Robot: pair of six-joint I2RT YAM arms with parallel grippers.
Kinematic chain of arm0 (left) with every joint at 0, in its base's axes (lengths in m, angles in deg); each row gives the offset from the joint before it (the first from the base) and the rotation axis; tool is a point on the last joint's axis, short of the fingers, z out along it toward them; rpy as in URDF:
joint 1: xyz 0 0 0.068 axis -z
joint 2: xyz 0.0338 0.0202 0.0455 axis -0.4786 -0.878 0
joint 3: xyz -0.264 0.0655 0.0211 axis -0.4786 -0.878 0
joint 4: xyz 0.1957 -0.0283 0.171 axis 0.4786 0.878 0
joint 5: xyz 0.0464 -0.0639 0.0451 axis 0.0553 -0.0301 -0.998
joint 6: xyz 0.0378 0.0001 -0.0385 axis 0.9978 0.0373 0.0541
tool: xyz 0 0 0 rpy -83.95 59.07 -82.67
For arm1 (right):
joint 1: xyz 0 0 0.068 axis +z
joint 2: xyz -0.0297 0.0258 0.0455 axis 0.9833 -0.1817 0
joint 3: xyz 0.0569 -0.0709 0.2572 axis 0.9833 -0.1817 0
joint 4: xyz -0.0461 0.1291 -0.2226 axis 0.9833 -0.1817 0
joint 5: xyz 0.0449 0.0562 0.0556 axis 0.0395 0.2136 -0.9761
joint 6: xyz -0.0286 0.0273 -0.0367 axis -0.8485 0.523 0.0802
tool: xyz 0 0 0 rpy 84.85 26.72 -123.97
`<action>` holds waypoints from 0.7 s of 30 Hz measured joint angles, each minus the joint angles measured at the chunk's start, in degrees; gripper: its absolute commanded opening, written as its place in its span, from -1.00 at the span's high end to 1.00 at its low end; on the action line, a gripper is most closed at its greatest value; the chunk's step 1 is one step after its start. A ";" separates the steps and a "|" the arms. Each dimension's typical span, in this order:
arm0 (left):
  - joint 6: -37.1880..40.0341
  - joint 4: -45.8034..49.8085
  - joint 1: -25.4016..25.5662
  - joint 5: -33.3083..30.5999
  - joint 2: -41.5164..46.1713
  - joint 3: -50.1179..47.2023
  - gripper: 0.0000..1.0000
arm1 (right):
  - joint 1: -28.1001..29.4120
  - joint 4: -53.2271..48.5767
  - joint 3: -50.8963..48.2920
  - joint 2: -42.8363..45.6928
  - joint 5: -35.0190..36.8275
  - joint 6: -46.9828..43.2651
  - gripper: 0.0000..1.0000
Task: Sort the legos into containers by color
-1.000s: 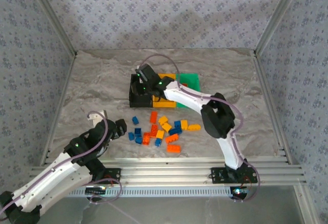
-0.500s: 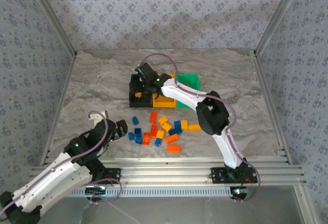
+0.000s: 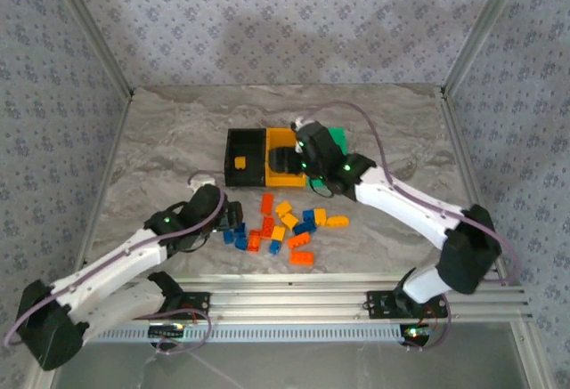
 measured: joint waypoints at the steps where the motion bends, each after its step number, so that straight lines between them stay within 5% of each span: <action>1: 0.70 -0.96 -0.17 0.94 -2.97 0.87 -0.62 | -0.35 -0.24 -2.32 1.55 0.15 0.24 -0.49; 9: 3.58 -8.85 -5.51 5.20 -18.60 3.10 -0.41 | -2.69 -0.83 -14.32 9.64 1.07 1.68 -0.49; 21: 3.96 -17.11 -8.28 7.87 -26.45 2.89 -0.01 | -4.02 -0.87 -18.40 17.00 3.17 1.92 -0.50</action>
